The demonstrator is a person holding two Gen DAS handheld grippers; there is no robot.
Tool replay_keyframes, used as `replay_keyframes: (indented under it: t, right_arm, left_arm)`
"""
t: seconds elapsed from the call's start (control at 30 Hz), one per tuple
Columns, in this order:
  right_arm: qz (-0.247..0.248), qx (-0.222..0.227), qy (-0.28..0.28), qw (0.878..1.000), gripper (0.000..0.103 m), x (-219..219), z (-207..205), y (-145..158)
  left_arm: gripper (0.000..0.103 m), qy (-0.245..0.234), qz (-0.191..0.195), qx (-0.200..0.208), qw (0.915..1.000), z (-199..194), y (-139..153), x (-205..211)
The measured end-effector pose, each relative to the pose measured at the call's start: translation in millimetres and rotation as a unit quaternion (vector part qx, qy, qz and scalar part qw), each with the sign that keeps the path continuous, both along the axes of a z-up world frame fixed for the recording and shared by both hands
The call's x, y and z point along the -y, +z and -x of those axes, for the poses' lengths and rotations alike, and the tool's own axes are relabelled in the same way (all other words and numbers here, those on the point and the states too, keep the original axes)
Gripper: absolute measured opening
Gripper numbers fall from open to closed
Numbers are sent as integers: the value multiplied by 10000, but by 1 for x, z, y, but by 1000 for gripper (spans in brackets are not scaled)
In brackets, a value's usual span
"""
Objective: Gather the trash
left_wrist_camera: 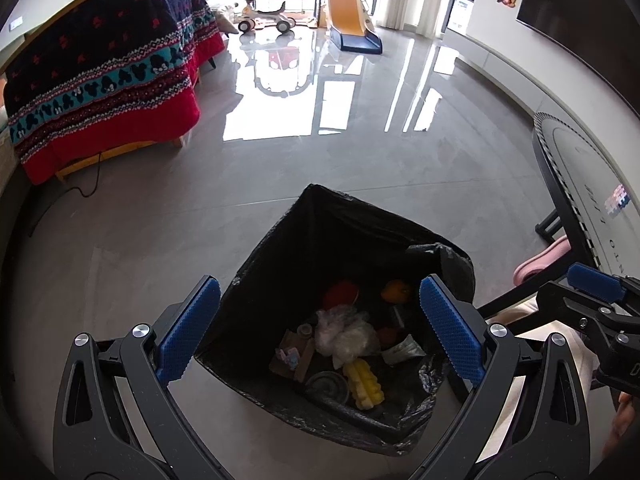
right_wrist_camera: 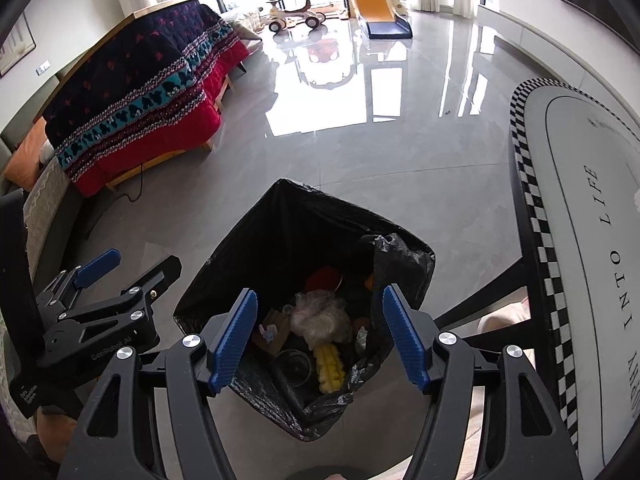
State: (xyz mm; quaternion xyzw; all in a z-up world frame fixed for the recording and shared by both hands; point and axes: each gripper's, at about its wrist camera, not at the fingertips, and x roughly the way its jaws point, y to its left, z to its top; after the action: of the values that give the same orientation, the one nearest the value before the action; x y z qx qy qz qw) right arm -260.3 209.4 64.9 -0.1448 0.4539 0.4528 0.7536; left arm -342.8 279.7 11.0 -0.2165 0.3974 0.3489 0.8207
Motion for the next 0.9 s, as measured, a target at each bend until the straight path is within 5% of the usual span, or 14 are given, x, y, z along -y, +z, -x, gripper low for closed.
replay_keyframes:
  t: [0.9]
  right_arm:
    - [-228,177,-964,9949,77,77,-66,15]
  left_arm:
    - [97,-997,-84,75,9950,-86,20,50]
